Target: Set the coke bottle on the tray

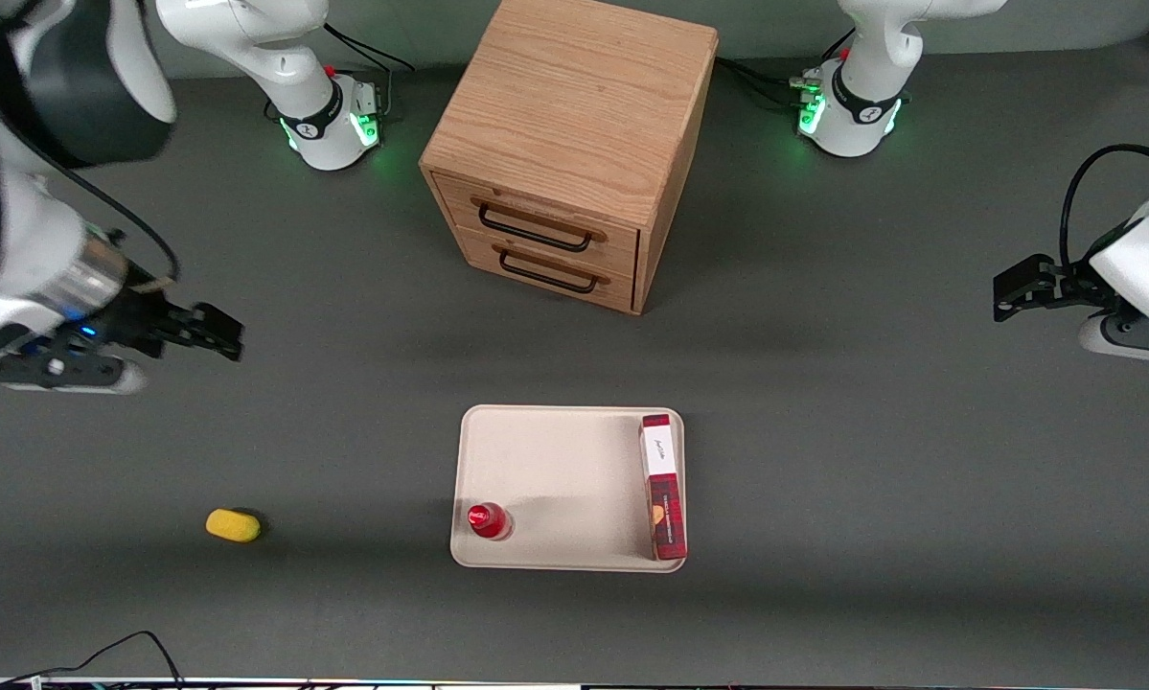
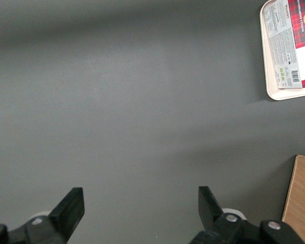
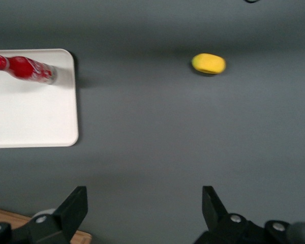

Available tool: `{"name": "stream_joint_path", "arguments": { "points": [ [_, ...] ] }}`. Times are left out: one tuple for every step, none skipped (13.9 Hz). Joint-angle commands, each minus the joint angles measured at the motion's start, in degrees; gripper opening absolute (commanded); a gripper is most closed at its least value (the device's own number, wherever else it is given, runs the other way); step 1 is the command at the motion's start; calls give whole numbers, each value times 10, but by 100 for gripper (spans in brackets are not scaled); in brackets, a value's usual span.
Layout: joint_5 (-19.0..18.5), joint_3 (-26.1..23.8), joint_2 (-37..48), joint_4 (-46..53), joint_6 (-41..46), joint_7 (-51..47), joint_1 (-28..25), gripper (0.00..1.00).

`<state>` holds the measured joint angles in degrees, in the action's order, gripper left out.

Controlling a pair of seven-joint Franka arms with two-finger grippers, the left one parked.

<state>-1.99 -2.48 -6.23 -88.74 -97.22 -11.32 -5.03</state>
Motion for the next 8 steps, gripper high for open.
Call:
{"name": "stream_joint_path", "arguments": {
  "points": [
    [18,-8,46,-40,15,49,30,100],
    [18,-8,60,-41,32,54,32,100],
    [18,-7,73,-41,51,60,38,100],
    [18,-7,82,-39,62,66,39,100],
    [18,-7,90,-39,70,70,39,100],
    [19,-7,92,-39,76,72,39,100],
    [19,-7,92,-38,76,72,40,100],
    [19,-7,92,-38,76,72,39,100]
  ]
}}
